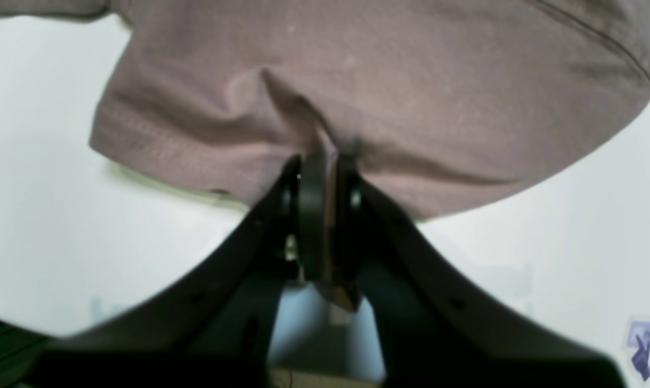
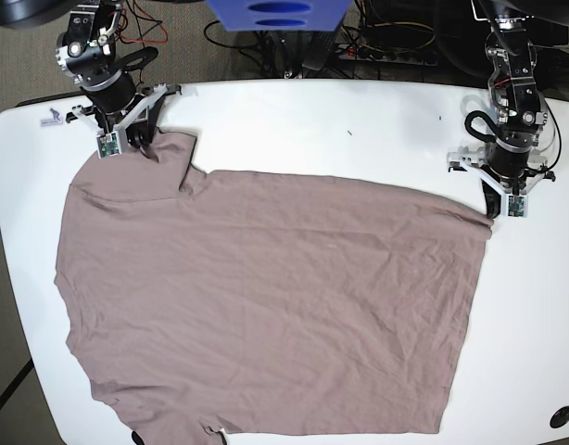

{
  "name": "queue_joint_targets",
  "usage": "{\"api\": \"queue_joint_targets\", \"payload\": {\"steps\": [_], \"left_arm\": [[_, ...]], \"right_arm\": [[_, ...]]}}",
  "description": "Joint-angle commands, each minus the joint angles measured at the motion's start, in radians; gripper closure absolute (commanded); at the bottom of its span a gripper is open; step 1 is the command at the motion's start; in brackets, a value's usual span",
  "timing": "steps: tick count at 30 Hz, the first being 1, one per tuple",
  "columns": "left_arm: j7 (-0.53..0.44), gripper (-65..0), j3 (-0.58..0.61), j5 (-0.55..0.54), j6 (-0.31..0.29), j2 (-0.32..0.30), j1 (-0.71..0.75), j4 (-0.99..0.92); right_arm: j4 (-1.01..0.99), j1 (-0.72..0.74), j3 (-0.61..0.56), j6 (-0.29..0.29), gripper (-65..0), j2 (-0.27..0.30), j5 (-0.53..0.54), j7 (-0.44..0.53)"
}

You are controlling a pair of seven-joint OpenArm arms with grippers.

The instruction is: Fold the T-shirt properly

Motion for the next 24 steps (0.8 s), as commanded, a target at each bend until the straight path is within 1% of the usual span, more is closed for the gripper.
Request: {"api": "queue_joint_targets", "payload": {"steps": [1, 4, 6, 12, 14, 16, 18, 24], "left_arm": [[0.046, 0.0, -0.007, 0.005, -0.001, -0.004, 0.005, 0.003], [0.049, 0.0, -0.008, 0.006, -0.003, -0.005, 0.005, 0.005], [0.041, -3.8, -0.008, 0.003, -0.008, -0.008, 0.004, 0.0], [0.052, -19.3, -0.008, -0.005, -0.017, -0.01, 0.002, 0.001], [0.054, -23.3, -0.009, -0.012, -0.02, -0.01, 0.001, 0.001], [0.071, -29.6, -0.007, -0.018, -0.026, -0.013, 0.004, 0.003], [0.072, -29.8, -0.007, -0.022, -0.028, -0.015, 0.004, 0.005], [0.075, -27.8, -0.004, -0.028, -0.028, -0.018, 0.007, 0.018]], "right_arm": [[0.005, -0.011, -0.004, 0.01, -3.7, 0.0, -0.008, -0.043], [0.009, -0.009, -0.003, 0.01, -3.5, -0.001, -0.007, -0.043], [0.004, -0.01, -0.004, 0.008, -2.4, -0.001, -0.006, -0.053], [0.004, -0.008, -0.005, 0.009, -1.6, -0.002, -0.005, -0.056], [0.004, -0.008, -0.005, 0.01, -1.3, -0.003, -0.006, -0.057], [0.004, -0.005, -0.009, 0.009, -1.0, 0.002, -0.016, -0.068], [0.005, -0.004, -0.009, 0.009, -0.8, 0.004, -0.015, -0.068], [0.008, -0.005, -0.009, 0.01, -0.6, 0.007, -0.018, -0.071]]}}
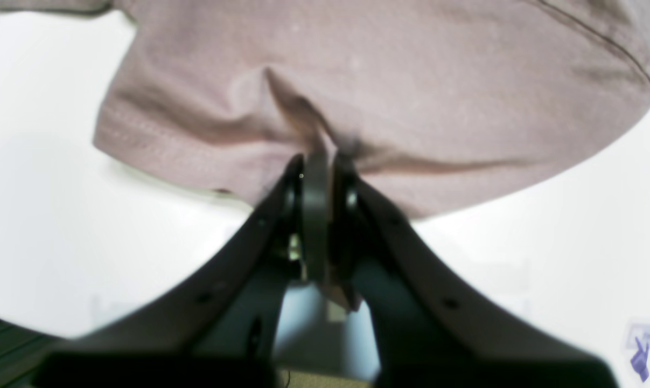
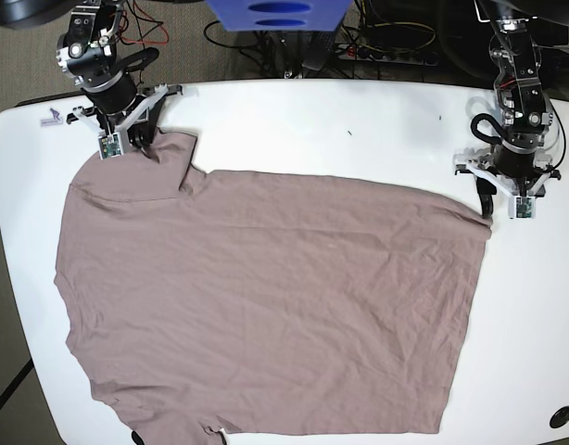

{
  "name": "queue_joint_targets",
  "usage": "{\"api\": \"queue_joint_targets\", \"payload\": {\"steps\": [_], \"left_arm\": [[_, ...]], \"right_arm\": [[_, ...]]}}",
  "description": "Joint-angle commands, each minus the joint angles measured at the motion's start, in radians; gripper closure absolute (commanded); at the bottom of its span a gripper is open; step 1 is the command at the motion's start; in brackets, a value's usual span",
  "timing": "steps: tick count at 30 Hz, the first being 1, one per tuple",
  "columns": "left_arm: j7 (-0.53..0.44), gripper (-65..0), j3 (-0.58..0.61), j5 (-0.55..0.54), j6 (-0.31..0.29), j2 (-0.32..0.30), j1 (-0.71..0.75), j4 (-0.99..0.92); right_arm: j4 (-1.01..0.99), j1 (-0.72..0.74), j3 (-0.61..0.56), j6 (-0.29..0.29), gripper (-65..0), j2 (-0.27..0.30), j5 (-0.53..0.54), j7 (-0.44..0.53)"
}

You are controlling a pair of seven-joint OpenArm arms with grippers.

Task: Fold the T-shirt properly
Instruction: 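Lower the left gripper onto the shirt hem corner and pinch it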

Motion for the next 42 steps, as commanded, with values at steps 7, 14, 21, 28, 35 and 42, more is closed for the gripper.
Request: {"api": "queue_joint_targets", "payload": {"steps": [7, 14, 21, 28, 35, 42], "left_arm": [[0.068, -20.9, -0.003, 0.019, -0.019, -0.003, 0.039, 0.097], [0.148, -18.0, -0.084, 0.04, -0.029, 0.039, 0.031, 0.215], [0.168, -28.9, -0.12, 0.037, -0.034, 0.041, -0.016, 0.186], [0.16, -35.9, -0.121, 0.021, -0.029, 0.027, -0.063, 0.128], [0.144, -33.8, -0.106, 0.001, -0.041, 0.026, -0.08, 0.041], [0.158, -34.0, -0.11, -0.009, -0.034, 0.023, -0.073, 0.011]], "right_arm": [[0.009, -0.011, -0.001, 0.01, -1.0, 0.013, -0.009, -0.043], [0.003, -0.005, -0.006, 0.002, -1.1, 0.006, -0.009, -0.031], [0.004, -0.006, -0.006, 0.003, -0.9, 0.007, -0.007, -0.025], [0.006, -0.005, -0.004, 0.003, -0.4, 0.008, -0.003, -0.02], [0.014, 0.001, -0.009, 0.002, 0.0, 0.008, -0.001, -0.02], [0.011, 0.001, -0.01, 0.001, -0.2, 0.011, 0.001, -0.016]]}}
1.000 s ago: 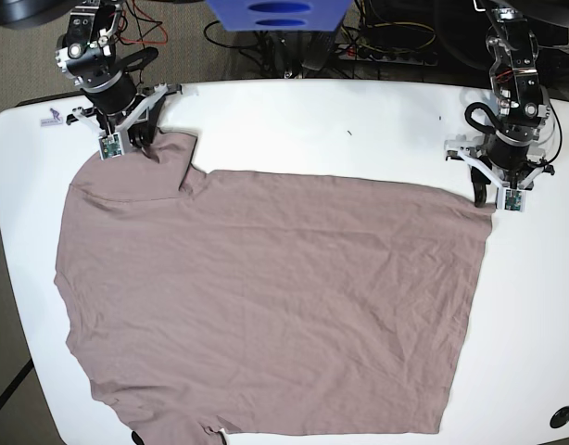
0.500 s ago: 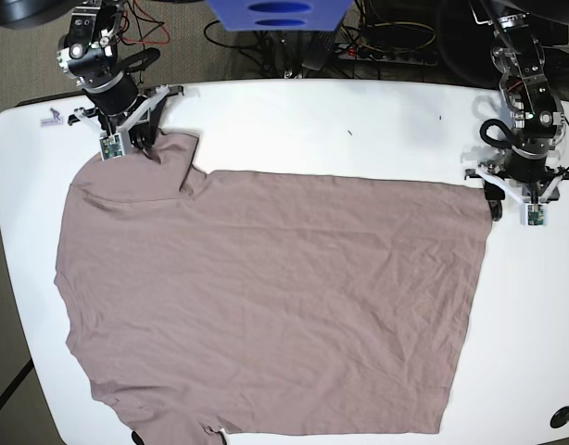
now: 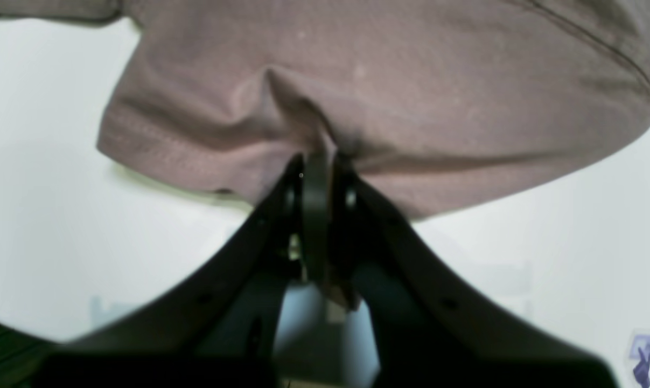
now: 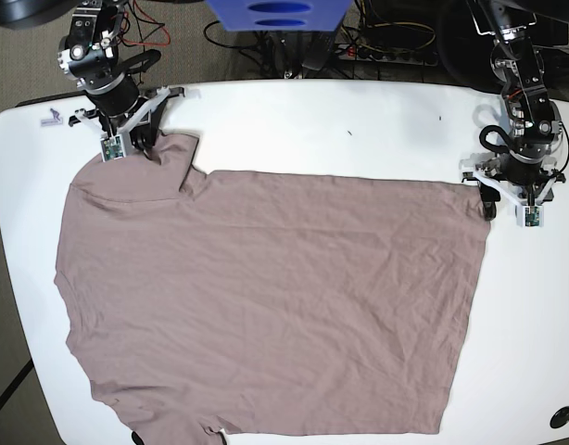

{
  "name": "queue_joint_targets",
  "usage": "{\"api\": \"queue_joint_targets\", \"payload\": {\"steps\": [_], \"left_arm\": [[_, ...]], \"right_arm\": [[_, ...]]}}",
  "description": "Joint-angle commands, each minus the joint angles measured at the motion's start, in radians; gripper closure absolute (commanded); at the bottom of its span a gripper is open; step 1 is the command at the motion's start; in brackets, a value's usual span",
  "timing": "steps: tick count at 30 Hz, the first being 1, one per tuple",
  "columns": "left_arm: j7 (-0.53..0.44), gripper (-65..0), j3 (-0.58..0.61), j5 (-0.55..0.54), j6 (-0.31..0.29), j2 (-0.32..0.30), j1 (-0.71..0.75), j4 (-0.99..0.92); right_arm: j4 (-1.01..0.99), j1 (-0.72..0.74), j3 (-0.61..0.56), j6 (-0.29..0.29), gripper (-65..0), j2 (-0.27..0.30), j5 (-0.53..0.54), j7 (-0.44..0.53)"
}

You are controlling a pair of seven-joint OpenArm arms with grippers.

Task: Fold the T-shirt properly
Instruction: 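Lower the left gripper onto the shirt hem corner and pinch it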

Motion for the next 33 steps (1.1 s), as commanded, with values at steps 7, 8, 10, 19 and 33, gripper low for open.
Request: {"api": "queue_joint_targets", "payload": {"steps": [7, 8, 10, 19, 33], "left_arm": [[0.035, -34.0, -0.012, -0.02, -0.016, -0.017, 0.006, 0.001], [0.039, -34.0, -0.012, -0.023, -0.028, -0.018, 0.005, 0.0], [0.049, -34.5, -0.006, -0.017, -0.08, -0.018, -0.007, 0.004], [0.057, -35.3, 0.002, -0.02, -0.107, -0.018, -0.011, 0.008], [0.068, -34.9, 0.033, -0.017, -0.12, -0.01, -0.007, 0.022]], "right_arm": [[0.005, -0.007, -0.002, 0.002, -0.2, 0.008, -0.004, -0.016], [0.006, -0.007, -0.003, 0.002, -0.2, 0.008, -0.004, -0.016], [0.004, -0.007, -0.005, 0.003, -0.2, 0.004, -0.005, -0.015], [0.0, -0.007, -0.004, 0.004, -0.1, 0.003, -0.006, -0.016], [-0.003, -0.015, -0.007, 0.004, 0.0, 0.004, -0.008, -0.018]]}}
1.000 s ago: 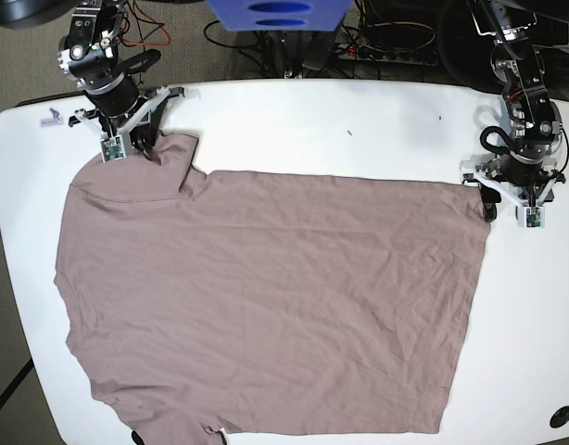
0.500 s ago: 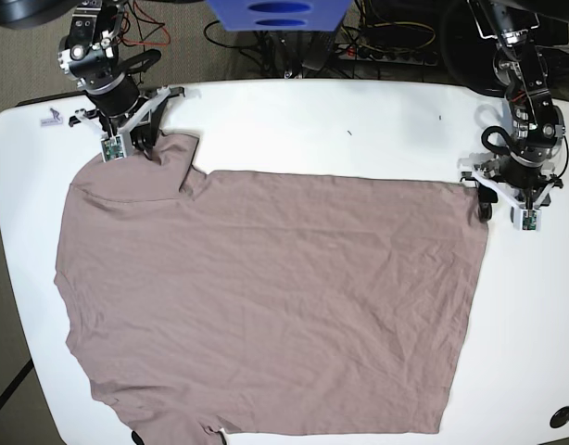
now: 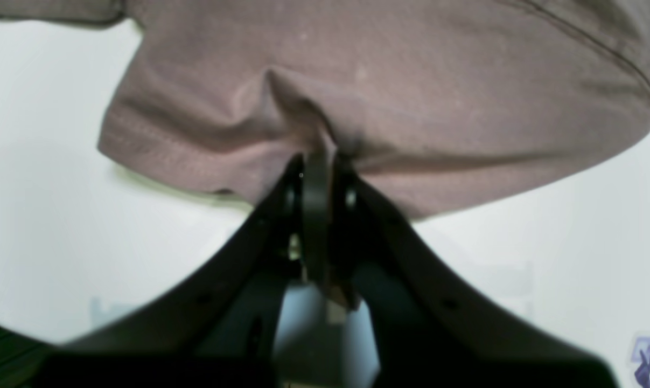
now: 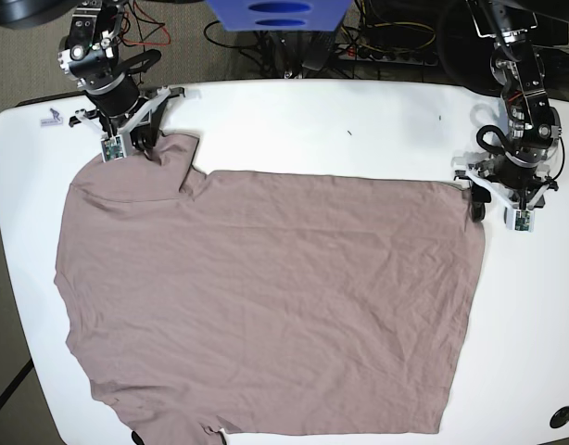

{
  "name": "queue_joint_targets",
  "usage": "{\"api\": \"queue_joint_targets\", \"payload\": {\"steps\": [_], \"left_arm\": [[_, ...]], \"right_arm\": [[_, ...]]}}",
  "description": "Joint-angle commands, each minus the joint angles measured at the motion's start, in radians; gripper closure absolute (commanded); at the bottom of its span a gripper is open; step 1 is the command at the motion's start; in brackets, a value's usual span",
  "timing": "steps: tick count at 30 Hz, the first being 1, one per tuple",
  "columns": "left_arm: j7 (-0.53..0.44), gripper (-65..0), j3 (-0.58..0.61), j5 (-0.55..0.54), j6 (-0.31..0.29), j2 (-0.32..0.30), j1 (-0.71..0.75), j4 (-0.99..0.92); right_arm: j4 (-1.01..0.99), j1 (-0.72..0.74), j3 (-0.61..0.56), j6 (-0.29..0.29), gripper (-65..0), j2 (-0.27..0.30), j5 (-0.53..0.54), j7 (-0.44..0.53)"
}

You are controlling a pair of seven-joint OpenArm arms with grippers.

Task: Fold the T-shirt properly
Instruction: 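Lower the left gripper onto the shirt hem corner and pinch it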

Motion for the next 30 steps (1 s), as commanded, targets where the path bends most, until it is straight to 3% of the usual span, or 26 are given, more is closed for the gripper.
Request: {"api": "queue_joint_targets", "payload": {"steps": [1, 30], "left_arm": [[0.029, -34.9, 0.005, 0.005, -0.017, -0.004, 0.003, 0.013], [0.039, -33.3, -0.001, 0.015, -0.01, 0.057, -0.006, 0.004]], "right_arm": [[0.004, -0.014, -0.002, 0.005, 0.0, 0.002, -0.007, -0.026], [0.013, -0.011, 0.002, 0.002, 0.0, 0.008, -0.008, -0.018]]}}
